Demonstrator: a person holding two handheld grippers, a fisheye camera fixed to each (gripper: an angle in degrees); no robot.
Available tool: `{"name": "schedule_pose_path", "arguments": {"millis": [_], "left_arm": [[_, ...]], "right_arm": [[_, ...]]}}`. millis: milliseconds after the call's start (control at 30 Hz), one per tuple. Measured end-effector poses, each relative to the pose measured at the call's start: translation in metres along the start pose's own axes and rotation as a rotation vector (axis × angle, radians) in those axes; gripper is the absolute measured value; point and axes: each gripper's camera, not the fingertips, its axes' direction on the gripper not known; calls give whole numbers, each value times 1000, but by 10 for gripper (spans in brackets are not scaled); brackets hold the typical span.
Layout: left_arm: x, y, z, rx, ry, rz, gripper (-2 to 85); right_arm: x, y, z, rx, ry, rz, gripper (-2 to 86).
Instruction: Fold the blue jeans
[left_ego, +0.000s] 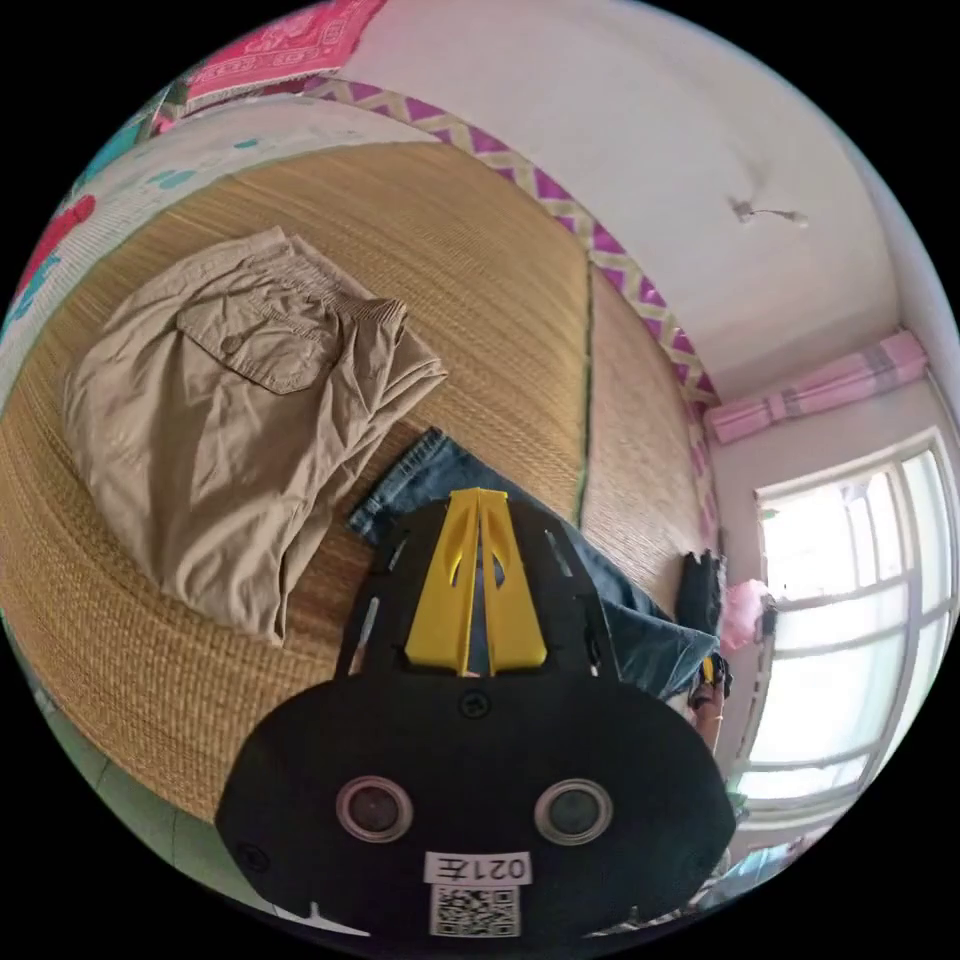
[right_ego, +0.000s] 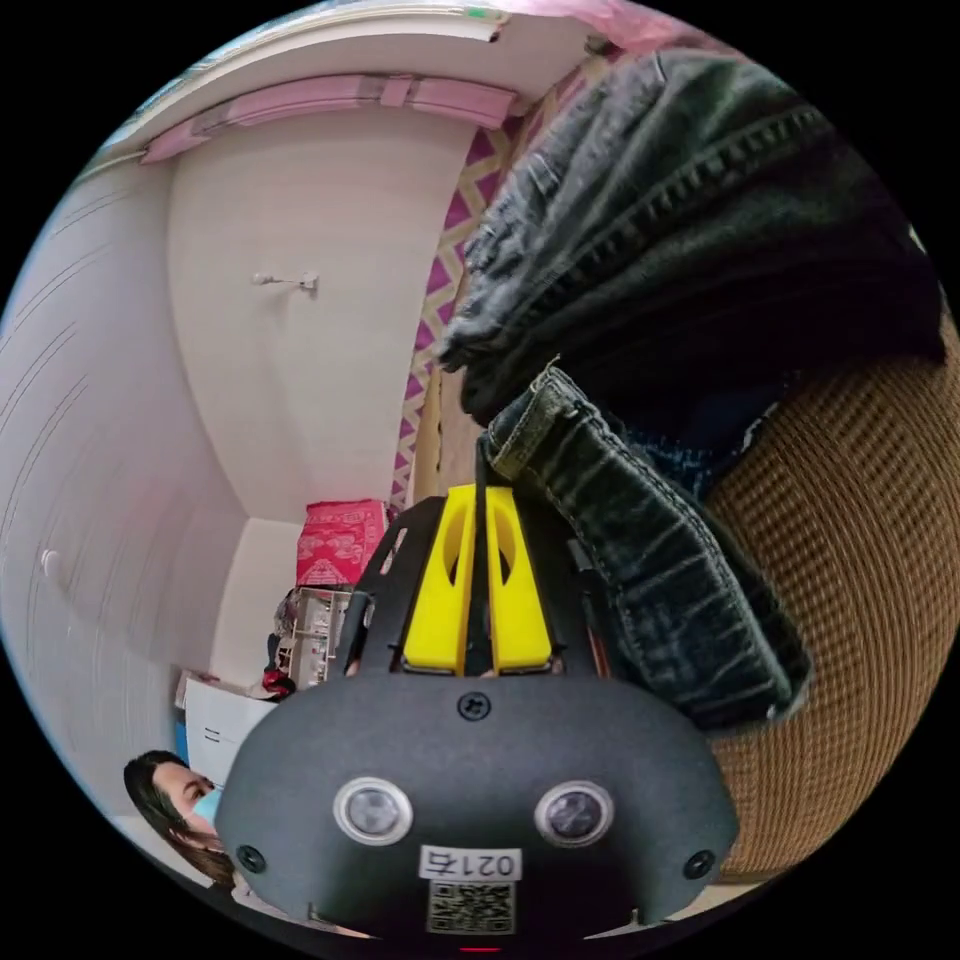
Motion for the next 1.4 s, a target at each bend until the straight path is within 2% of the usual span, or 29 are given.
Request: {"name": "schedule_pose_path", "arguments": {"millis": [100,167,233,300,367,433,467,533,633,700,867,1100,1400], "left_arm": [[34,-26,75,-57,13,84,-1],[86,-19,99,-52,102,343,29],[128,-5,121,-121,93,531,63],[172,17,146,-177,25,741,90],[220,43,191,-294,-120,955,115],[245,52,218,-316,-231,1037,125],[257,54,229,-318,-252,1078,124],[268,47,236,-324,-223,1074,108],[281,42,238,-297,-231,1053,36],[295,45,232,-287,-211,1063,2],[348,59,173,-150,-170,1149,-9],[384,31,166,-125,-337,1156,-10],[361,2,314,-234,-523,1057,-9]], "right_arm": [[19,-4,34,-11,-51,-6,13],[-3,8,36,-21,-43,-85,18],[-39,30,28,2,-33,-217,20],[-100,60,37,5,-13,-423,20],[-147,73,72,-74,18,-584,21],[-192,82,120,-148,151,-750,27],[-215,85,156,-195,278,-831,37],[-239,82,202,-269,391,-917,59],[-264,71,267,-365,600,-1019,85],[-281,76,314,-442,725,-1168,89],[-307,87,389,-628,764,-1271,14],[-351,127,430,-530,780,-1330,-8],[-391,142,487,-449,833,-1279,-8]]}}
